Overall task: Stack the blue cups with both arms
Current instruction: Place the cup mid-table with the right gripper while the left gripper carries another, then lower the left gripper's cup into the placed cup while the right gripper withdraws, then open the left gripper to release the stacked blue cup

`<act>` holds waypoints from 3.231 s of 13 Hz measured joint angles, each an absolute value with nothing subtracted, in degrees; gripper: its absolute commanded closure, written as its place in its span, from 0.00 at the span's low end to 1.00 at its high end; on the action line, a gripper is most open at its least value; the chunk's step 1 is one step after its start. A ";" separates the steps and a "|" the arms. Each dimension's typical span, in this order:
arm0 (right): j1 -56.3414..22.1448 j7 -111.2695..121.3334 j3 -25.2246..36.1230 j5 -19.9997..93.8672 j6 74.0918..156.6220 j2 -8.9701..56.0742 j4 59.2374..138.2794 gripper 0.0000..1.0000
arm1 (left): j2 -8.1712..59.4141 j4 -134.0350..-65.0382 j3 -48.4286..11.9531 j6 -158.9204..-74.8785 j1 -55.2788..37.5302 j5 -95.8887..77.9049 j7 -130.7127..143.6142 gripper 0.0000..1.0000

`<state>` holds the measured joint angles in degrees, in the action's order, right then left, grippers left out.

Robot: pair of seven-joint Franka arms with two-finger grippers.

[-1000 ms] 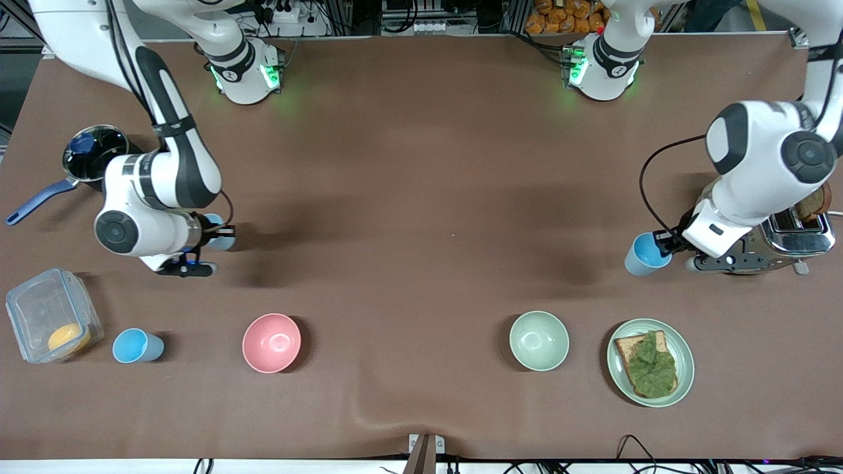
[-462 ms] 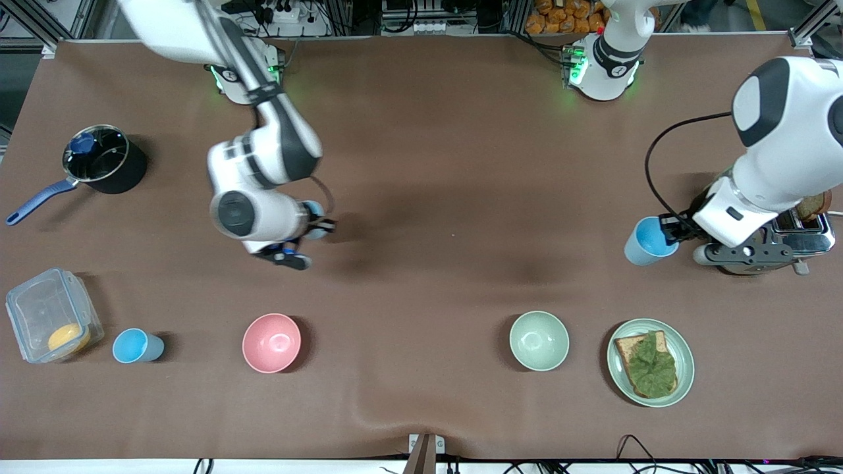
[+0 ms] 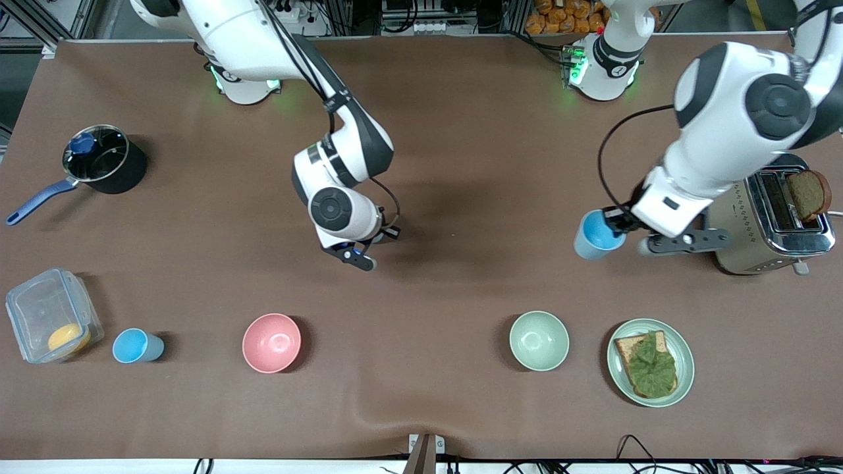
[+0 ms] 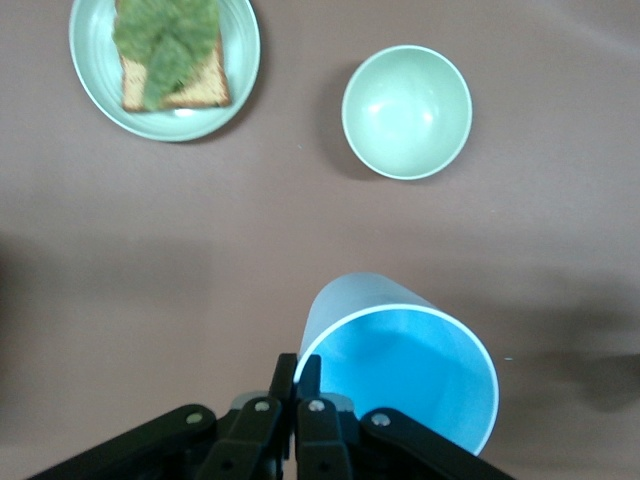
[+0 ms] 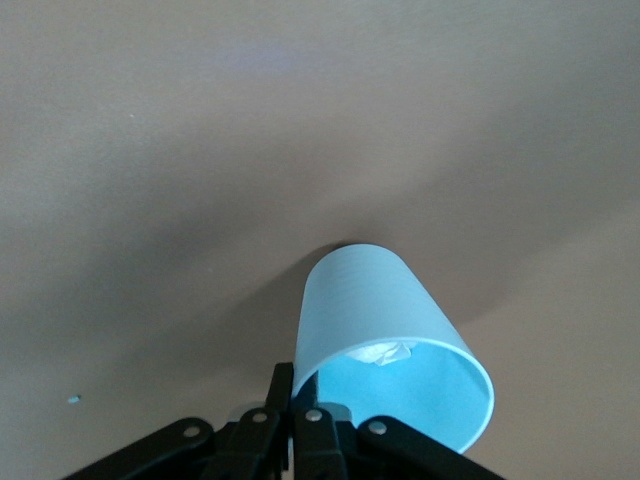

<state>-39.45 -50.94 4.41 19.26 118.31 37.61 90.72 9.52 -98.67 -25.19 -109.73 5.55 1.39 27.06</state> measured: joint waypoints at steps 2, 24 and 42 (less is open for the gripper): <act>-39.75 -51.18 4.47 19.37 119.26 38.35 90.30 0.00 | 10.19 -98.51 -25.63 -109.70 2.69 1.39 33.14 1.00; -9.67 -6.34 6.99 1.47 86.45 22.04 85.57 0.00 | 37.32 -83.20 -22.31 -128.52 -33.50 9.89 88.55 1.00; 1.65 -4.59 1.43 -0.19 88.15 0.69 94.21 0.00 | 28.70 -79.53 -15.65 -122.34 -29.82 14.25 74.62 0.00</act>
<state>1.65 -4.59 1.43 -0.19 88.15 0.69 94.21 28.70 -79.53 -15.65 -122.34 -29.82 14.25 74.62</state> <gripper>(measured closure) 0.000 0.000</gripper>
